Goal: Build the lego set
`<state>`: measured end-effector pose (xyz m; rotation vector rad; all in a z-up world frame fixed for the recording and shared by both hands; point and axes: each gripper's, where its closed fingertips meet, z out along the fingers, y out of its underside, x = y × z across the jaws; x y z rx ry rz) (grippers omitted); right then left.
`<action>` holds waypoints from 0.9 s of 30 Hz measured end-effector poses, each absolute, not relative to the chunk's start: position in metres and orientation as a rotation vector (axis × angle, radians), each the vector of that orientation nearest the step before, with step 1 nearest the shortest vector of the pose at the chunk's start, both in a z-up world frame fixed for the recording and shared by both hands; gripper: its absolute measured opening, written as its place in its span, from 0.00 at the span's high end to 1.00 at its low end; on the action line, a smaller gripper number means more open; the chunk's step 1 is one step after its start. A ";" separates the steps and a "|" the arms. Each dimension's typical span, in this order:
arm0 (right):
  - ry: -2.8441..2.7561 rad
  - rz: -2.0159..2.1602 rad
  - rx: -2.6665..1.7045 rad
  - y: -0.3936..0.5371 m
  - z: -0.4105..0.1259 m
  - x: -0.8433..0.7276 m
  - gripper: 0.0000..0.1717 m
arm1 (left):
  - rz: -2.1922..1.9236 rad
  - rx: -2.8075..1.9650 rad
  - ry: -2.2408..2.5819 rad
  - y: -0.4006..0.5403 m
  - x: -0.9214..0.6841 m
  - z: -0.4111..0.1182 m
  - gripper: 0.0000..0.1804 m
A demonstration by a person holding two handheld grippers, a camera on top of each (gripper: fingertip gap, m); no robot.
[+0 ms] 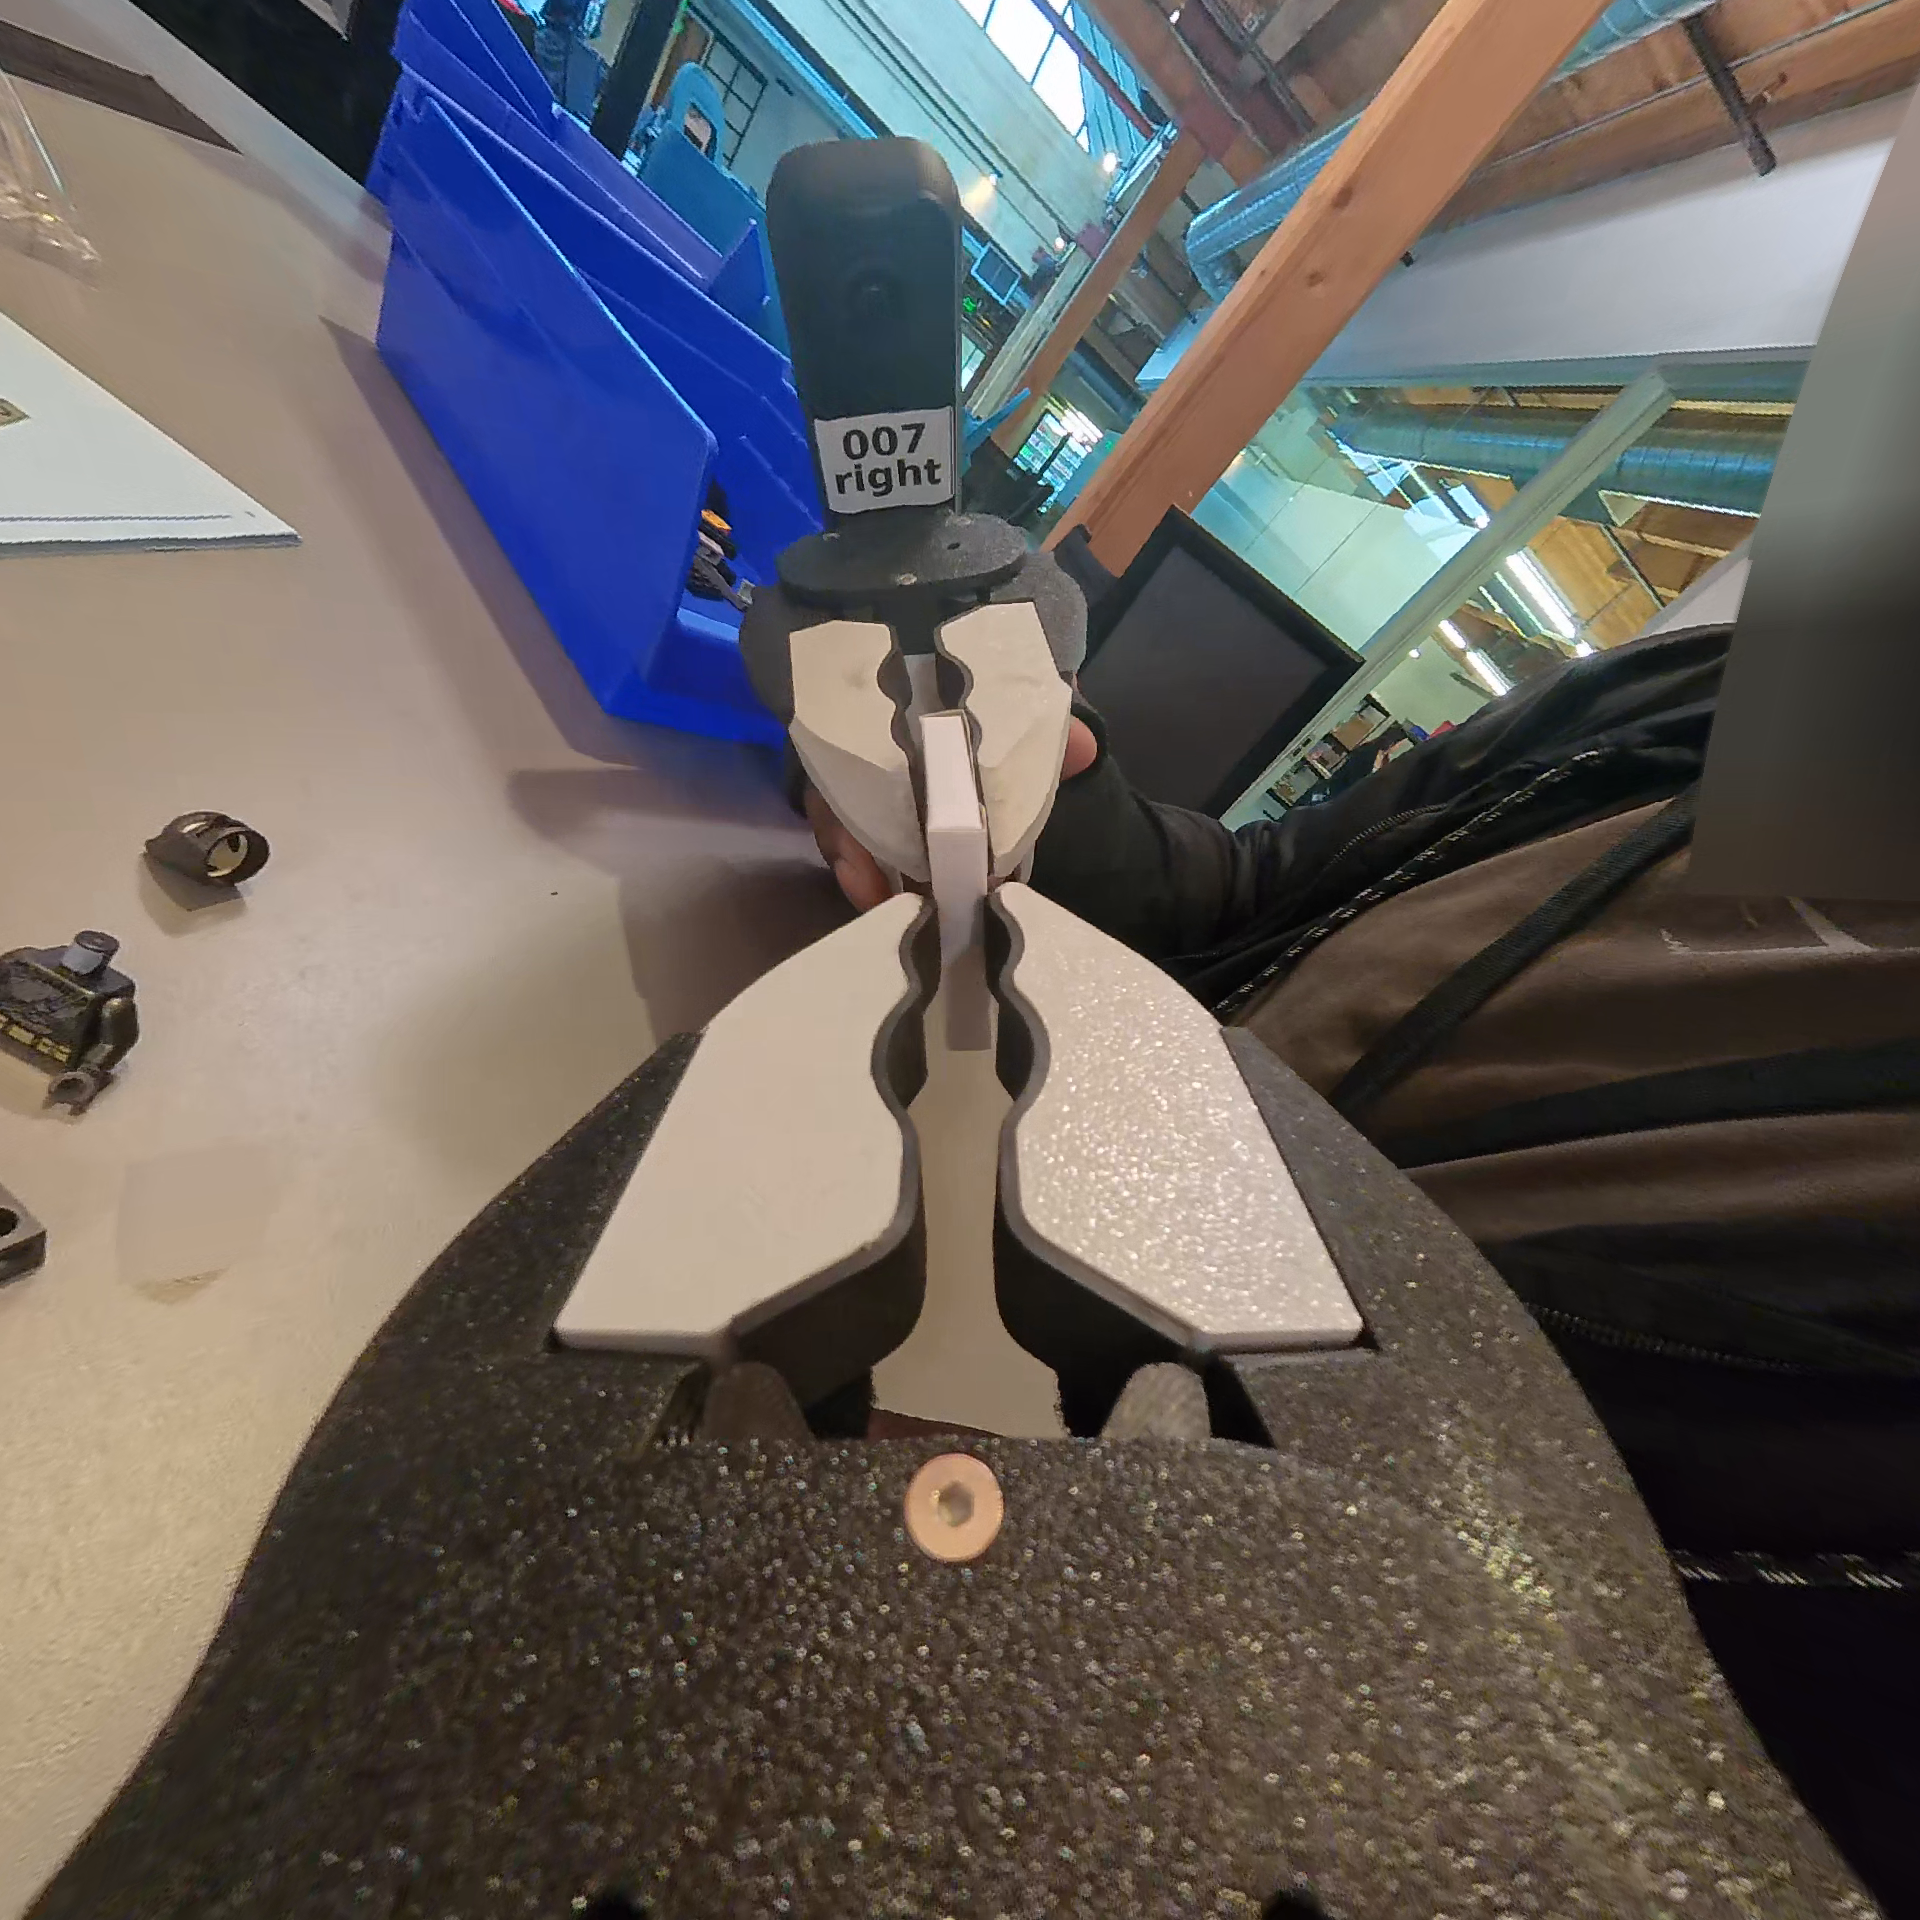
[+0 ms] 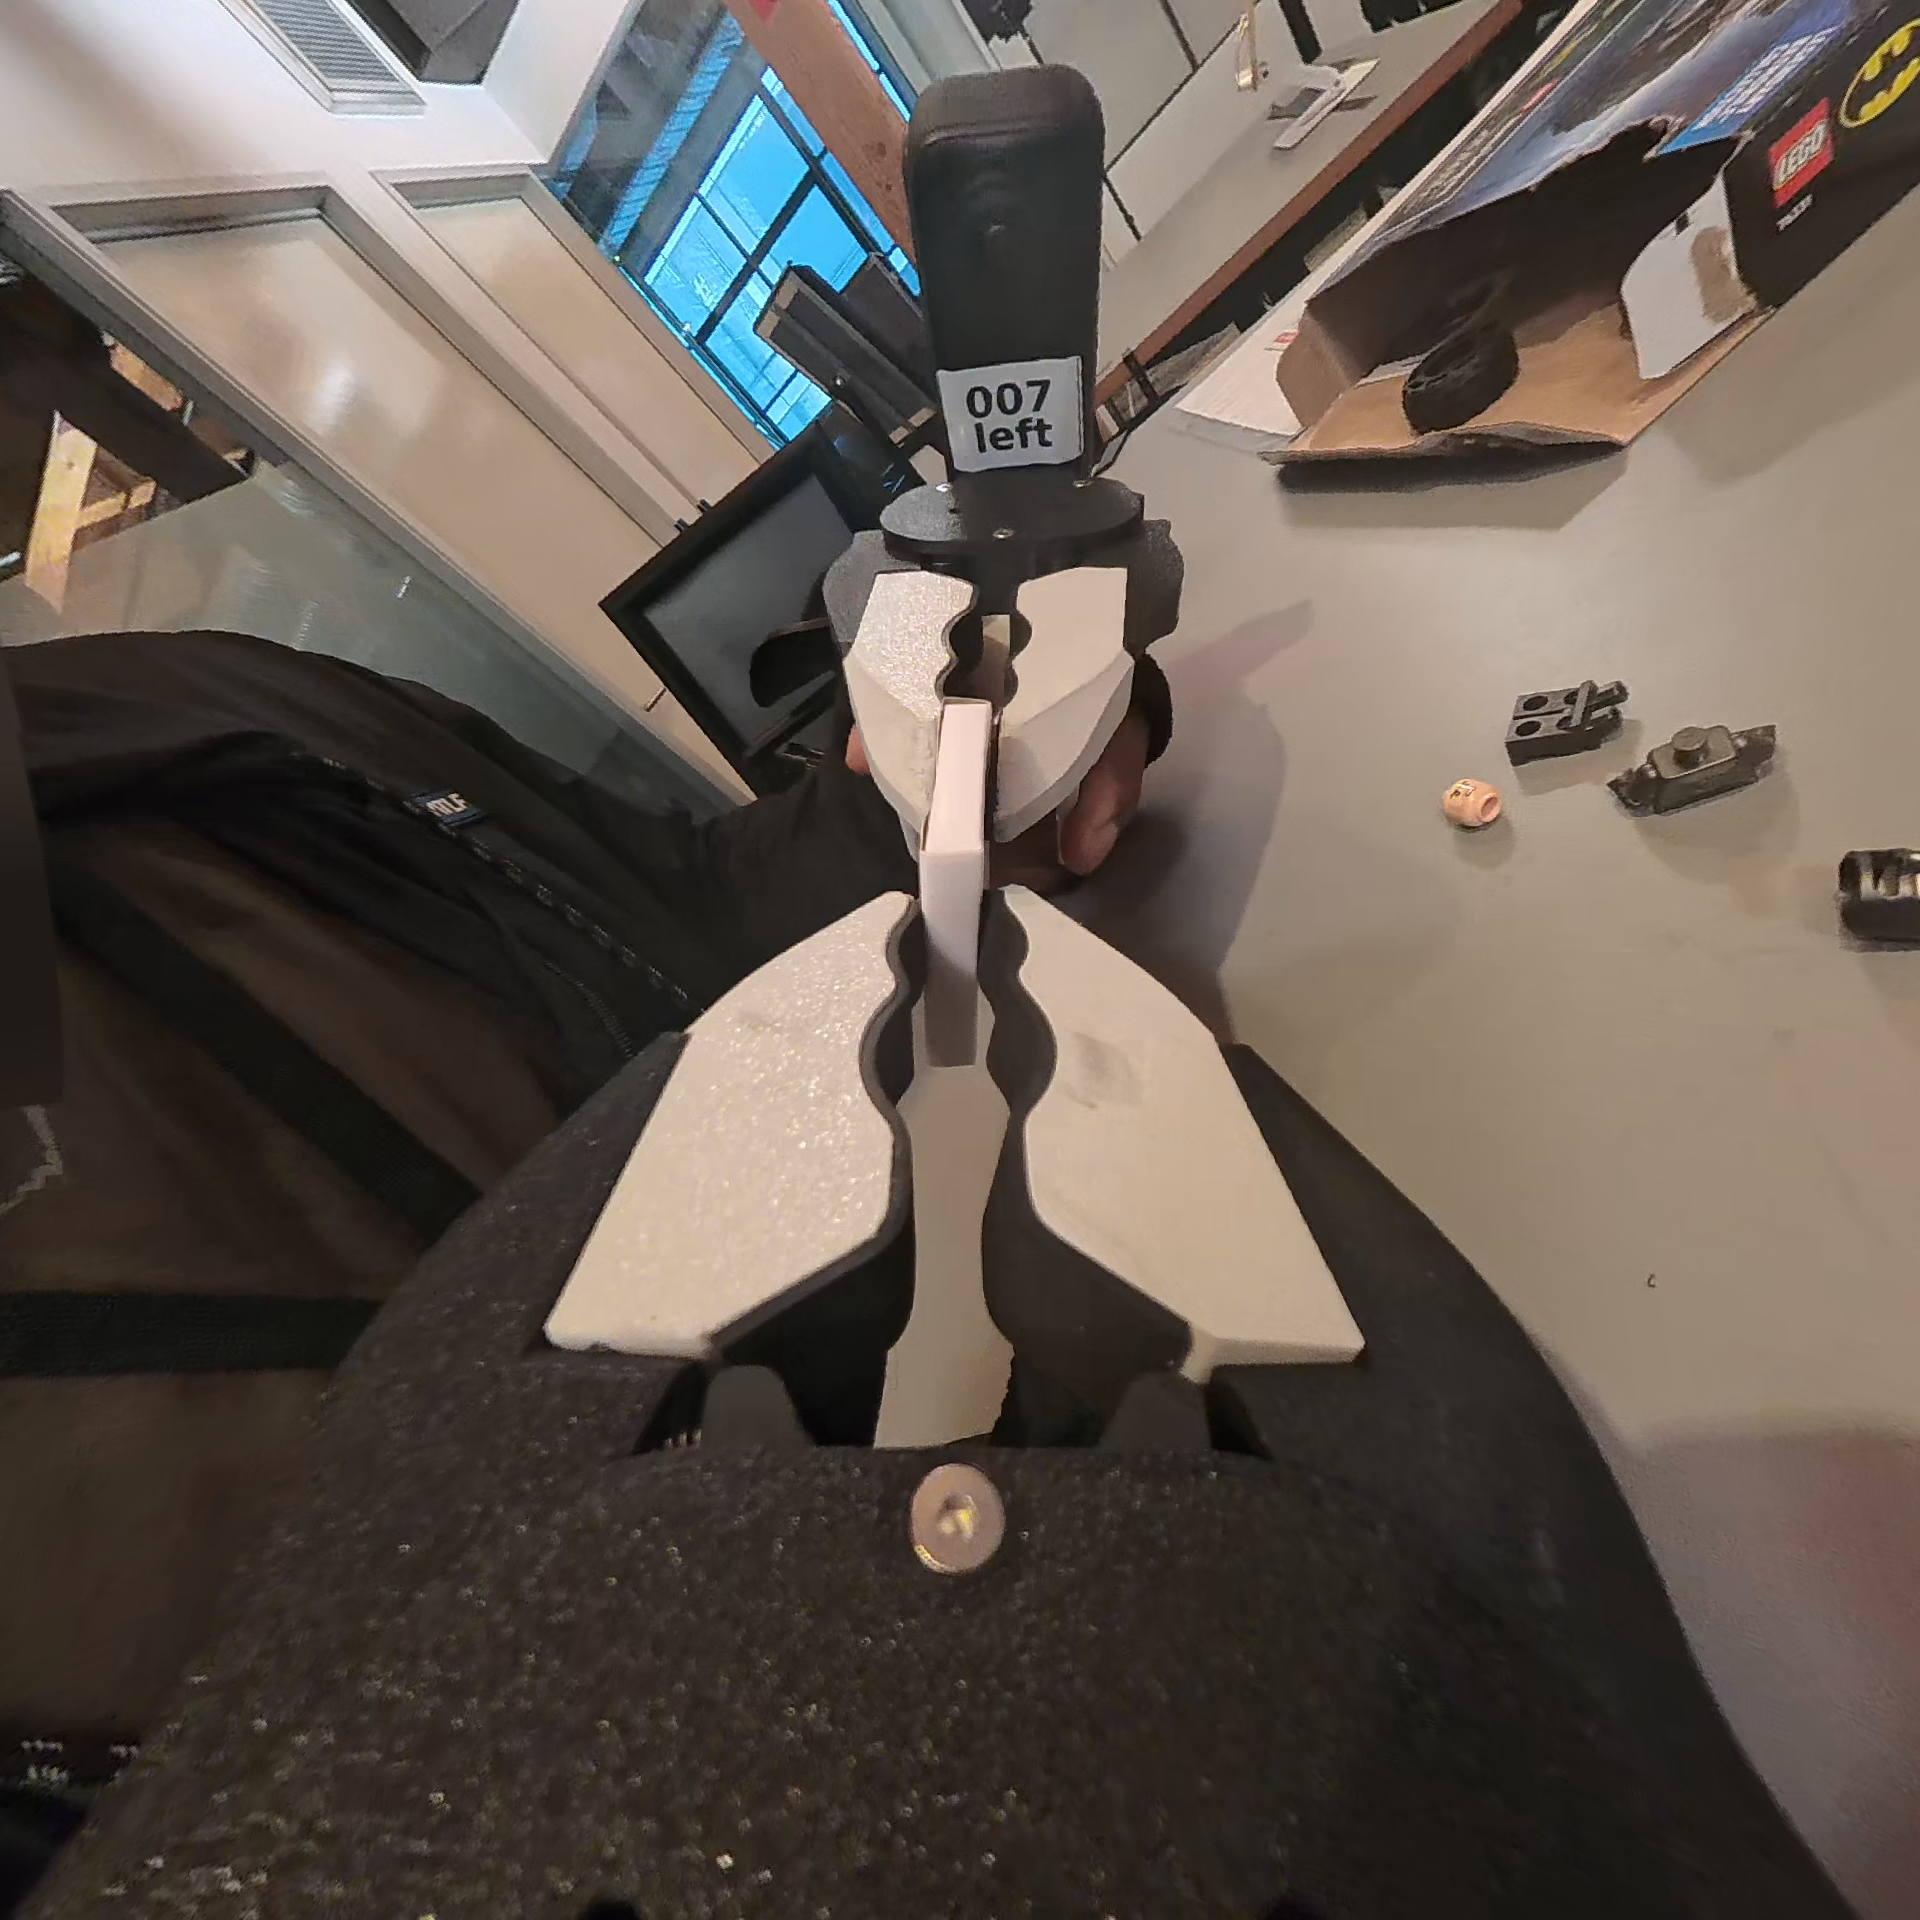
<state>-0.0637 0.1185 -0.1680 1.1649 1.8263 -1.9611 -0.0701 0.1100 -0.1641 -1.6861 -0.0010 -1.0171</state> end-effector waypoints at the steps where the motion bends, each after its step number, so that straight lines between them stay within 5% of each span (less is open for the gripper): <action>1: 1.829 -1.963 1.163 0.118 -0.168 -0.063 0.94 | -1.019 -1.685 0.001 0.110 -0.070 -0.164 0.96; 8: 1.819 -1.982 1.212 0.124 -0.169 -0.068 0.94 | -0.947 -1.687 -0.025 0.112 -0.074 -0.165 0.94; 11: 1.785 -2.004 1.264 0.131 -0.170 -0.072 0.94 | -0.904 -1.703 -0.041 0.114 -0.075 -0.167 0.76; 13: 1.783 -2.006 1.273 0.132 -0.170 -0.073 0.94 | -0.883 -1.730 -0.049 0.117 -0.075 -0.170 0.74; 16: 1.803 -1.996 1.266 0.128 -0.171 -0.073 0.94 | -0.861 -1.760 -0.071 0.122 -0.076 -0.175 0.77; 19: 1.825 -1.989 1.270 0.126 -0.172 -0.073 0.94 | -0.876 -1.752 -0.038 0.121 -0.072 -0.174 0.93; 27: 1.807 -1.987 1.203 0.122 -0.169 -0.067 0.94 | -0.947 -1.731 0.006 0.115 -0.067 -0.170 0.95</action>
